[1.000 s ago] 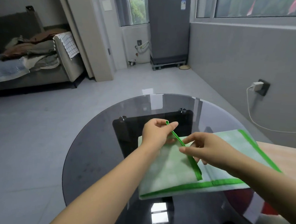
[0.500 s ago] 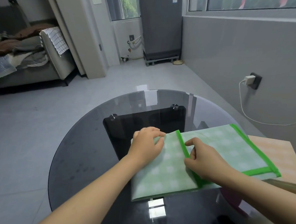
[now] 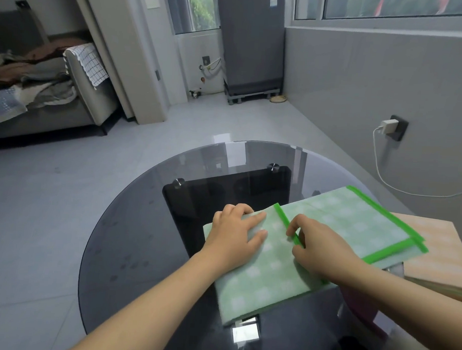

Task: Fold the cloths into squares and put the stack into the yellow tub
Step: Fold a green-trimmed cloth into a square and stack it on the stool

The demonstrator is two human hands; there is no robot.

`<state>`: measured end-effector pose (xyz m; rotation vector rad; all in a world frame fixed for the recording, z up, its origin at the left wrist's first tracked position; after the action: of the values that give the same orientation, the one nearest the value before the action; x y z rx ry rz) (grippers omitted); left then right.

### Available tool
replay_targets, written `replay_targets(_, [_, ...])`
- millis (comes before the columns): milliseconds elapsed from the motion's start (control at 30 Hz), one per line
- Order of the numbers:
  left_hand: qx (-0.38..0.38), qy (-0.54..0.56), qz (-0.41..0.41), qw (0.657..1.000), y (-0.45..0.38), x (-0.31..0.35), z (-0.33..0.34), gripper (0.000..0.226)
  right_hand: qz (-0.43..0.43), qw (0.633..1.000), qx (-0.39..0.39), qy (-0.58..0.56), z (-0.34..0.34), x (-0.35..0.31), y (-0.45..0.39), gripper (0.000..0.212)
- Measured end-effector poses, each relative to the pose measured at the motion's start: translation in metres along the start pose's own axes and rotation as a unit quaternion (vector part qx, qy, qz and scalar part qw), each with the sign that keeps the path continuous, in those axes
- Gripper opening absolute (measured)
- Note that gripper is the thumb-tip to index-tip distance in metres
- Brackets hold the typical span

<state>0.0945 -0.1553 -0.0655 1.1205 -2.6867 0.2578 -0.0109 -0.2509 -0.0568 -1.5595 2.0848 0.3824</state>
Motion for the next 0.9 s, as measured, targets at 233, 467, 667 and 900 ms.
replay_targets(233, [0.093,-0.006,0.004,0.996,0.025,0.000,-0.018,0.061,-0.015,0.997,0.034,0.065,-0.016,0.013,-0.016,0.036])
replay_targets(467, [0.129,0.028,0.047,0.990,0.041,0.010,-0.024,0.035,-0.047,0.995,0.080,0.045,-0.022,0.016,-0.025,0.028])
replay_targets(667, [-0.081,0.002,0.046,0.996,0.037,0.017,0.015,0.066,-0.113,0.978,0.103,0.142,-0.011,-0.006,-0.005,0.028])
replay_targets(900, [-0.106,-0.080,0.058,0.989,0.034,0.013,0.027,0.067,-0.081,0.979,-0.065,0.176,0.018,0.017,0.023,0.112])
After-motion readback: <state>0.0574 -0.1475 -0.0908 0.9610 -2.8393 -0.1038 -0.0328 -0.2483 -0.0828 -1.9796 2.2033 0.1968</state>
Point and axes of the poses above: each hand's wrist, its own y-axis away from the middle knuckle, its own z-axis out of the palm, x = y × z, the point moved 9 cm from there along -y, towards the middle knuckle, and after that the axes turned 13 degrees about -z, right-handed, at the moved point
